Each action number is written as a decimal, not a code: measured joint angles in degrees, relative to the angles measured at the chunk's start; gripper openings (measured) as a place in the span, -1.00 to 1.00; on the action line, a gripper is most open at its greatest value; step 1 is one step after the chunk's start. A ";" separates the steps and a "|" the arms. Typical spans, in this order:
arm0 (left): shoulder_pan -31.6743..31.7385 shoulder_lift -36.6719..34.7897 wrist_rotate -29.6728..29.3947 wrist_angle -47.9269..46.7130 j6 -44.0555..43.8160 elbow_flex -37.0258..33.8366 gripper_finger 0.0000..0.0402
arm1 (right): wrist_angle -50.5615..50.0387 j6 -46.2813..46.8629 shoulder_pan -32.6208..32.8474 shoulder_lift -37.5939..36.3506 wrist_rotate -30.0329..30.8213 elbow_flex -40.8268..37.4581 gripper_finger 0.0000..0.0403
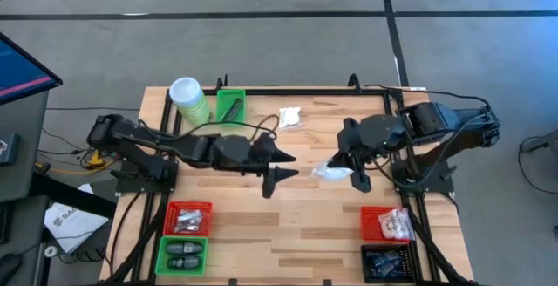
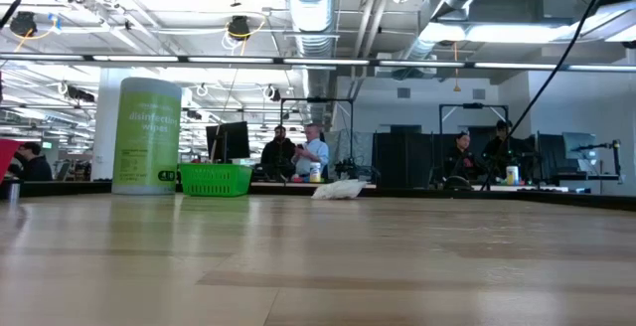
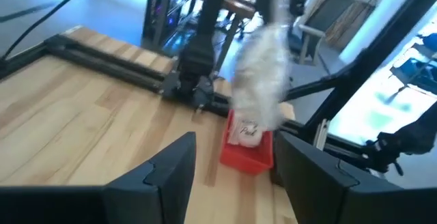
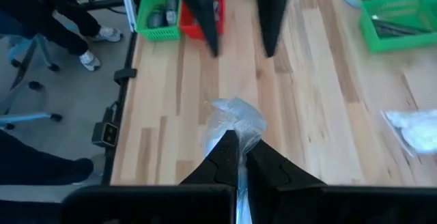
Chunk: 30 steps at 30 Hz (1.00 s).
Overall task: Pick & Place Travel size toiletries
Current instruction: Put the cotton pack into the right red bin
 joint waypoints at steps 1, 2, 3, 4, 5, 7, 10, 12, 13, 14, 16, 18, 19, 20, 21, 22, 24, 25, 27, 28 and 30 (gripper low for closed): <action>-0.22 0.82 -0.01 1.66 0.54 0.00 -0.02 | -0.61 -0.24 -0.22 0.08 -0.07 0.00 -1.00; -0.44 1.41 -0.02 2.99 1.20 0.00 -0.01 | -0.97 -0.57 -0.44 0.32 -0.10 0.00 -1.00; -0.67 1.98 -0.05 4.62 2.03 -0.02 0.00 | -1.35 -0.86 -0.65 0.63 -0.11 0.02 -1.00; -0.71 2.54 -0.06 6.85 2.64 0.00 0.02 | -1.92 -1.23 -0.82 0.89 -0.27 0.01 -1.00; -0.73 3.01 -0.08 8.39 3.36 0.00 0.03 | -2.45 -1.64 -0.86 1.01 -0.76 -0.03 -1.00; -0.58 4.03 -0.12 10.78 4.53 0.02 0.07 | -2.82 -1.78 -0.86 1.53 -1.89 0.04 -1.00; 0.06 5.28 -0.61 11.33 5.03 0.02 0.12 | -2.67 -1.95 -0.66 3.22 -2.67 -0.05 -1.00; 0.41 5.96 0.27 11.61 4.97 0.02 0.16 | -1.82 -1.95 -0.49 4.38 -2.70 -0.10 -1.00; 0.41 6.37 0.69 11.63 4.94 0.02 0.17 | -1.18 -1.95 -0.49 4.69 -2.71 -0.06 -1.00; 0.43 6.71 1.02 11.91 4.94 0.02 0.19 | -1.09 -1.95 -0.49 5.00 -2.72 -0.02 -1.00; 0.41 7.13 1.73 11.75 4.84 0.00 0.21 | -1.02 -1.95 -0.56 6.07 -2.72 -0.02 -1.00; 0.32 7.20 2.02 11.86 4.42 0.00 0.21 | -1.06 -1.97 -0.64 7.10 -2.70 -0.06 -1.00; 0.32 7.20 2.10 11.90 3.99 0.00 0.20 | -0.94 -1.99 -0.64 7.46 -2.70 -0.07 -1.00; 0.30 7.20 2.27 11.91 3.83 0.00 0.19 | -0.46 -2.13 -0.64 7.59 -2.70 -0.05 -1.00; 0.31 7.20 2.79 11.91 3.77 0.00 0.18 | -0.15 -2.31 -0.64 7.63 -2.70 -0.04 -1.00; 0.32 7.20 3.08 11.91 3.78 0.00 0.16 | -0.08 -2.40 -0.64 7.63 -2.70 -0.04 -1.00; 0.32 7.20 3.41 11.91 3.76 0.00 0.13 | 1.46 -2.40 -0.64 7.63 -2.70 -0.04 -1.00; 0.32 7.19 3.84 11.89 3.77 0.00 0.11 | 2.36 -2.39 -0.64 7.63 -2.70 -0.04 -1.00; 0.32 7.20 4.24 11.89 3.76 0.00 0.08 | 3.57 -2.23 -0.64 7.63 -2.70 -0.04 -1.00; 0.30 7.20 4.25 11.89 3.76 0.00 0.06 | 4.00 -2.14 -0.64 7.63 -2.70 -0.04 -1.00; 0.30 7.20 4.27 11.88 3.69 0.00 0.04 | 4.04 -2.10 -0.64 7.63 -2.70 -0.04 -1.00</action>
